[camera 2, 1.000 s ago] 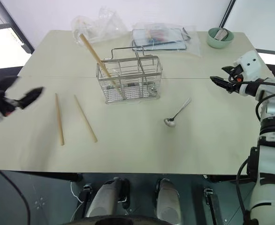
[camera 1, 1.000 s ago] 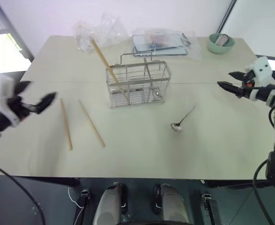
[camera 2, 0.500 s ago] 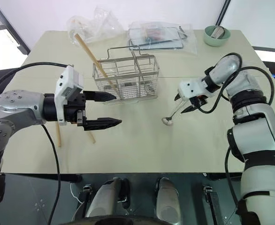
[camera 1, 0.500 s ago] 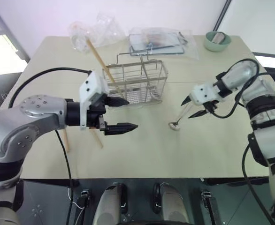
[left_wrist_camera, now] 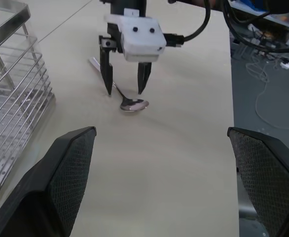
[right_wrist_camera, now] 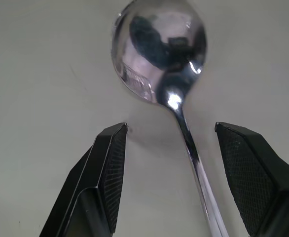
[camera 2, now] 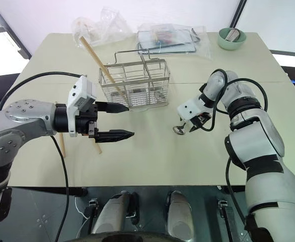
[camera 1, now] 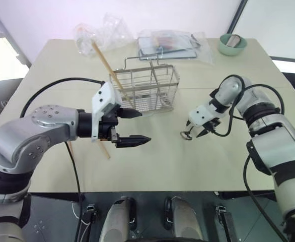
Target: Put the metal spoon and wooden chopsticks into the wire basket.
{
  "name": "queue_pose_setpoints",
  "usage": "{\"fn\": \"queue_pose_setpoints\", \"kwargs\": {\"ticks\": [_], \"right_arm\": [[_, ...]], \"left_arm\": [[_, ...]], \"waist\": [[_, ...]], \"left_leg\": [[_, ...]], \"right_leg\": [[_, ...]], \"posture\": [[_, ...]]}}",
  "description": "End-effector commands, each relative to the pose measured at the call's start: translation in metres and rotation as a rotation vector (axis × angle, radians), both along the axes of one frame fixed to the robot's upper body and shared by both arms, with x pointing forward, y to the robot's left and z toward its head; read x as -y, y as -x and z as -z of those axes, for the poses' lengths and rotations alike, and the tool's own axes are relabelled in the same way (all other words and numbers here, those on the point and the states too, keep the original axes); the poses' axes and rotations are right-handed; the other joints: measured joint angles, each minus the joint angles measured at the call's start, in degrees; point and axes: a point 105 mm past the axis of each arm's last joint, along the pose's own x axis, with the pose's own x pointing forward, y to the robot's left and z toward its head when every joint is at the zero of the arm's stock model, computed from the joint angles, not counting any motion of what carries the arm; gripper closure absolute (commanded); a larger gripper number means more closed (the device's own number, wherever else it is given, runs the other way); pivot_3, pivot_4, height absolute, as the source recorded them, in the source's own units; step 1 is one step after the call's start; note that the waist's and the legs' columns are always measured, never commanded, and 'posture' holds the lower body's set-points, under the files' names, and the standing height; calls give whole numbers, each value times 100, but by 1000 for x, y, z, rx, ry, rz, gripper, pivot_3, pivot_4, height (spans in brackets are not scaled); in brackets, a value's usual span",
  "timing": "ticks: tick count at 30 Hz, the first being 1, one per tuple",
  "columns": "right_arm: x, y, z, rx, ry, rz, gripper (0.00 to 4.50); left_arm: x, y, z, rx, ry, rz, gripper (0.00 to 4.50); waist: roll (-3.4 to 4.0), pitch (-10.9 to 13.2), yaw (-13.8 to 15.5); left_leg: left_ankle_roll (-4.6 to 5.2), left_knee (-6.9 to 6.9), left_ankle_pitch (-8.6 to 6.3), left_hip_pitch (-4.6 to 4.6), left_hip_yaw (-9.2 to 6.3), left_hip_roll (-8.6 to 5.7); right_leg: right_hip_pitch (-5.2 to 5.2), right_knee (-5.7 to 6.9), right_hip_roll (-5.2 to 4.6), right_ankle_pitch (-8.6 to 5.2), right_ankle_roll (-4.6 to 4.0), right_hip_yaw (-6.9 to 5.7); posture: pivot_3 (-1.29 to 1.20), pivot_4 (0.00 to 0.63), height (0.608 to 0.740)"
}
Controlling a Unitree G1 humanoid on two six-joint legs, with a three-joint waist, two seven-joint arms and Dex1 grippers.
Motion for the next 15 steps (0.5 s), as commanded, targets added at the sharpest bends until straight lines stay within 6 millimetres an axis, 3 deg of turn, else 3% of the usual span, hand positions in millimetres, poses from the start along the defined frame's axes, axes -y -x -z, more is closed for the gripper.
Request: {"fn": "queue_pose_setpoints", "kwargs": {"ticks": [1,5,6,11,15], "right_arm": [[-5,-2,-4,13,-5,-15,2351],[-5,0,0,2,-8,-24,4214],[-5,1,0,-1,-13,-24,4446],[-6,1,-3,11,-81,-17,4446],[-25,0,-23,13,-311,5,4446]], "left_arm": [[1,2,-9,56,0,-1,0],[1,1,-11,68,6,-12,0],[0,1,-12,72,7,-15,0],[-2,-1,-14,79,12,-30,0],[-8,-4,-16,97,8,-54,0]], "waist": [[-1,0,-1],[-1,-1,-10],[-3,-2,-11],[-1,-1,1],[-2,-1,5]], "left_leg": [[0,0,0,1,0,0],[-3,2,2,7,-3,1],[-3,2,2,7,-3,3],[-6,2,4,9,-4,9],[-7,4,4,9,-4,10]], "right_leg": [[1,0,0,0,0,0],[7,1,2,0,-1,1],[7,1,4,1,-1,1],[9,0,13,0,-2,3],[10,0,13,1,-3,3]], "posture": [[0,150,704],[0,150,704],[0,150,704],[0,150,704],[0,150,704]]}}
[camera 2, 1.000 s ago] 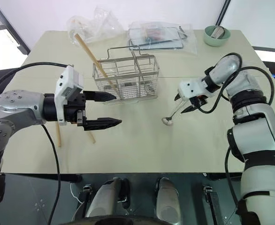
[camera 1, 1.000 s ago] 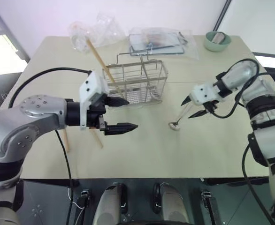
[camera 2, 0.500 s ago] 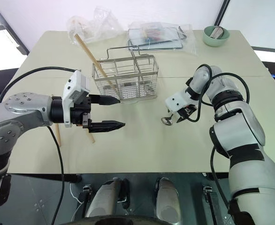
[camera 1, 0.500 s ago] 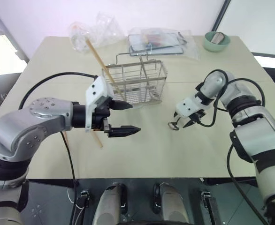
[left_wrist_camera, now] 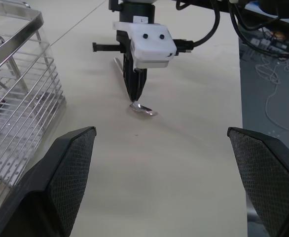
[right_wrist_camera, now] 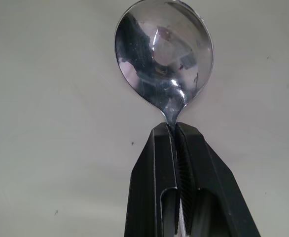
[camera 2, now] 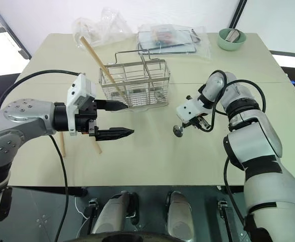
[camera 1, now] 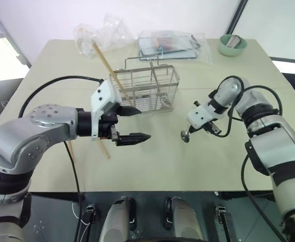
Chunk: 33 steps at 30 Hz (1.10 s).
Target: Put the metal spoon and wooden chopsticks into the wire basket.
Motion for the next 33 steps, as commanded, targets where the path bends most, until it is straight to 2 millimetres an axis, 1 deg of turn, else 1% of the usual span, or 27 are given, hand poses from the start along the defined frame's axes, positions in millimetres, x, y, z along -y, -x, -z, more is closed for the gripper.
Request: {"fn": "queue_pose_setpoints", "kwargs": {"ticks": [1,3,4,7,9,10,12,13,14,16,19,20,22,24,27,30,33], "right_arm": [[-20,-4,-28,31,-224,13,4446],[-32,4,-54,-21,-434,54,4446],[-37,14,-72,-79,-549,62,4446],[-40,46,-106,-226,-702,56,4446],[-38,59,-128,-302,-784,71,4446],[-38,62,-140,-329,-834,85,4446],[-39,63,-174,-378,-992,117,4446],[-41,58,-196,-378,-1100,141,4446],[-42,54,-209,-382,-1169,158,4446],[-45,46,-225,-385,-1257,203,4446],[-55,19,-243,-321,-1415,308,4446],[-58,13,-245,-309,-1447,331,4446],[-64,1,-242,-291,-1468,380,4446],[-72,-9,-231,-277,-1457,418,4446],[-78,-21,-215,-239,-1438,459,4446],[-80,-32,-201,-209,-1429,515,4446],[-81,-45,-181,-181,-1393,590,4446]], "left_arm": [[-8,-3,-15,77,10,-35,0],[-16,-9,-22,100,22,-71,0],[-20,-12,-27,111,29,-89,0],[-28,-16,-36,136,34,-118,0],[-32,-20,-39,152,30,-132,0],[-34,-22,-41,159,27,-140,0],[-37,-26,-44,170,27,-150,0],[-38,-28,-46,176,29,-152,0],[-38,-29,-47,179,31,-152,0],[-36,-31,-47,183,34,-148,0],[-32,-31,-45,179,40,-136,0],[-31,-31,-44,178,40,-135,0],[-30,-31,-42,177,39,-131,0],[-30,-30,-42,178,41,-129,0],[-31,-30,-44,186,43,-137,0],[-33,-31,-48,199,50,-152,0],[-36,-29,-54,216,56,-168,0]], "waist": [[0,0,-2],[0,0,-1],[2,2,18],[9,6,42],[9,6,47],[9,6,46],[9,6,44],[9,6,39],[9,6,27],[9,6,29],[8,5,29],[7,5,27],[8,5,32],[7,6,38],[8,6,30],[8,6,24],[8,6,16]], "left_leg": [[0,0,0,0,0,0],[-1,0,1,0,0,5],[-1,1,1,0,0,9],[-1,6,1,-5,-3,12],[1,8,-2,-6,-3,12],[7,8,-7,-6,-2,12],[28,8,-21,-4,-2,15],[30,7,-22,-6,-1,16],[31,6,-22,-8,1,19],[26,5,-18,-14,13,30],[4,1,-6,-14,21,47],[4,0,-6,-14,23,49],[3,0,-5,-16,32,51],[3,1,-4,-21,34,51],[3,2,-4,-28,37,50],[4,2,-4,-27,38,51],[4,2,-4,-26,38,51]], "right_leg": [[0,0,0,0,0,0],[0,0,2,0,-1,0],[0,1,4,1,-1,1],[-2,1,3,1,-2,-2],[-2,0,2,2,-3,-3],[-2,-3,2,4,-6,-4],[-2,-4,4,5,-8,-5],[-7,-3,5,9,-14,-5],[-11,-3,8,11,-17,-4],[-24,-2,17,18,-26,-2],[-24,-2,33,19,-28,-1],[-25,-3,36,20,-29,-1],[-29,-2,37,21,-31,2],[-32,-2,37,21,-30,4],[-39,-1,37,22,-30,8],[-40,0,38,22,-30,9],[-40,2,39,22,-30,10]], "posture": [[0,150,704],[0,150,704],[0,150,704],[0,150,704],[0,150,704],[0,150,704],[0,150,704],[0,150,704],[0,150,704],[0,150,704],[0,150,704],[0,150,704],[0,150,704],[0,150,704],[0,150,704],[0,150,704],[0,150,704]]}}
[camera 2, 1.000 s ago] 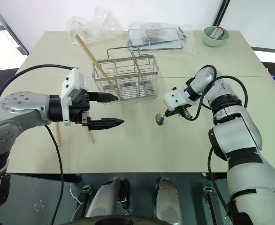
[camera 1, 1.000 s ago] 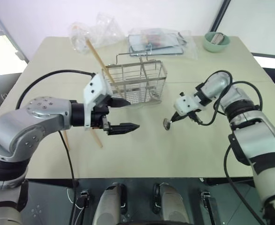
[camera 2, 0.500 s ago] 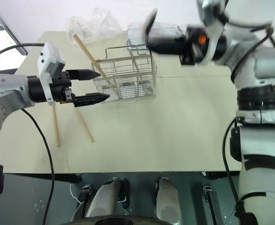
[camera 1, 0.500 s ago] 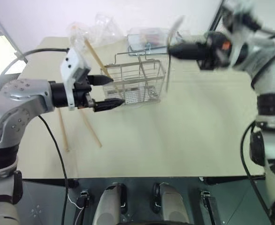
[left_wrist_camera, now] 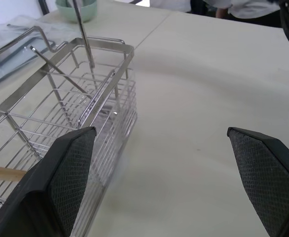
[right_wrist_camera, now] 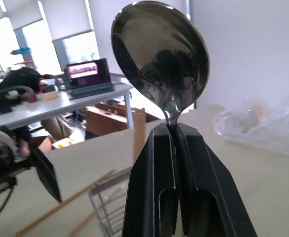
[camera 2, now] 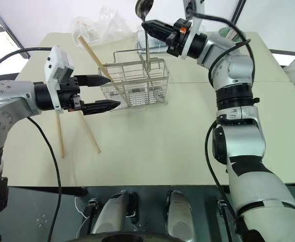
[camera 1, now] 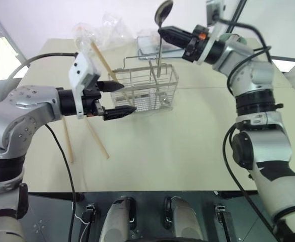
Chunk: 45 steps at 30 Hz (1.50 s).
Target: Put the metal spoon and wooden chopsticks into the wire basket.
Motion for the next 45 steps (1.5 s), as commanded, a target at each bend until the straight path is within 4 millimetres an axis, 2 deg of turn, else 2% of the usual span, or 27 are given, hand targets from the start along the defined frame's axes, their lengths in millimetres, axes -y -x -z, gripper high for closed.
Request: {"fn": "queue_pose_setpoints", "kwargs": {"ticks": [1,2,3,6,10,13,16,19,21,23,25,30,36,45], "right_arm": [[2,-8,8,8,25,58,4446],[3,-9,10,-2,26,61,4446],[4,-10,14,-22,27,61,4182],[5,-11,20,-27,41,69,3087],[13,-13,11,-8,24,110,957],[25,-10,-10,23,-11,124,957],[42,0,-40,78,-53,116,957],[59,23,-67,114,-68,20,957],[65,42,-70,132,-29,-71,957],[67,61,-64,137,37,-164,957],[65,82,-46,118,138,-265,957],[59,115,-6,69,275,-404,957],[55,111,18,17,256,-355,957],[52,122,33,-25,222,-363,957]], "left_arm": [[-5,6,-21,89,9,-22,0],[-6,6,-22,92,10,-26,0],[-7,7,-24,99,13,-35,0],[-12,6,-30,113,33,-62,0],[-14,5,-32,130,37,-86,0],[-21,0,-39,166,61,-155,0],[-41,-10,-50,193,129,-311,0],[-68,-21,-55,187,197,-551,0],[-83,-28,-55,151,245,-721,0],[-98,-33,-47,55,300,-898,0],[-118,-36,-28,-82,359,-1117,0],[-148,-33,15,-212,348,-1429,0],[-159,-29,57,-342,244,-1545,0],[-169,-46,92,-559,80,-1524,0]], "waist": [[0,0,-1],[0,0,-2],[0,0,-2],[0,0,-1],[0,0,-3],[1,0,3],[2,1,9],[1,2,9],[-2,1,10],[-6,-1,15],[-16,-5,30],[-21,-5,-8],[-28,-7,43],[-33,-8,179]], "left_leg": [[0,0,0,0,0,1],[0,0,0,0,0,1],[-1,0,0,0,0,1],[-2,0,1,-1,0,1],[-2,0,1,1,0,1],[-2,0,1,1,1,1],[-2,0,1,-1,0,1],[-1,-2,1,-1,-1,1],[0,-4,0,2,-5,1],[25,-3,-15,7,-10,1],[28,0,-16,12,-14,0],[2,-2,-2,18,-8,1],[-8,2,0,17,-7,4],[-7,7,-1,7,-5,2]], "right_leg": [[0,0,1,0,0,0],[-1,0,1,0,0,0],[-1,0,1,0,0,1],[-2,0,1,0,0,3],[-1,1,2,0,0,3],[-1,1,2,0,0,4],[-3,0,2,0,0,4],[-3,-1,2,0,0,6],[0,-1,2,0,0,5],[10,-3,2,0,1,4],[18,-3,2,1,3,2],[16,2,1,3,6,4],[11,8,-1,6,1,5],[6,-2,-2,7,-2,4]], "posture": [[0,150,704],[0,150,704],[0,150,704],[0,150,704],[0,150,704],[0,150,704],[0,150,704],[0,150,704],[0,150,704],[0,150,704],[0,150,704],[0,150,704],[0,150,704],[0,150,704]]}}
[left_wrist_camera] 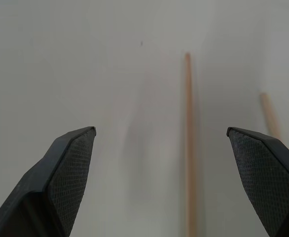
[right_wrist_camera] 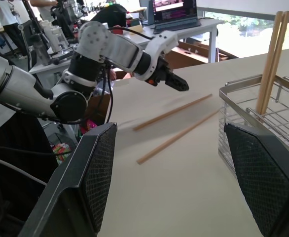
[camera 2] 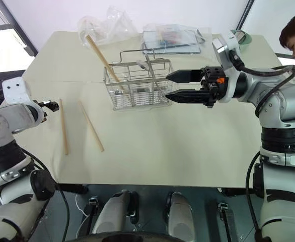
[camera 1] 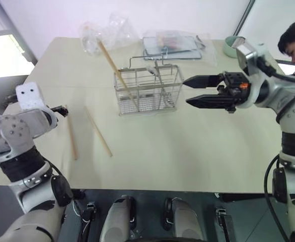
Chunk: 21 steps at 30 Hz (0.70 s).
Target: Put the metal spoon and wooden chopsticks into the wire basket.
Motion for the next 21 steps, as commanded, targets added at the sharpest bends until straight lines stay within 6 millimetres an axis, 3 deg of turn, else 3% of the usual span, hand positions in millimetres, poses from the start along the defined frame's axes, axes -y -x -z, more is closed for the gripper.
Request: {"fn": "queue_pose_setpoints", "kwargs": {"ticks": [1,7,11,17,21], "right_arm": [[1,8,-11,46,-43,3,957],[2,13,-10,42,-56,30,957],[4,17,-7,45,-45,48,869],[5,15,-6,45,-48,78,869],[5,12,-5,39,-54,95,869]], "left_arm": [[2,-11,0,-47,0,37,0],[11,-37,18,-98,42,118,0],[7,-44,19,-96,67,70,1266],[2,-49,14,-79,82,39,4409],[0,-49,9,-60,85,23,4464]], "waist": [[-4,0,0],[-6,-1,-23],[-6,-1,-18],[-6,-1,-20],[-6,-1,-24]], "left_leg": [[0,0,0,-1,-2,0],[0,-1,1,-2,2,1],[1,-1,0,-1,1,2],[5,-1,-2,-1,1,2],[11,-1,-6,-1,2,2]], "right_leg": [[0,0,1,0,0,-1],[-2,0,1,0,-1,-2],[-2,0,1,0,-1,-2],[-2,0,-1,1,0,-2],[-2,0,-1,1,0,-2]], "posture": [[0,150,704],[0,150,704],[0,150,704],[0,150,704],[0,150,704]]}}
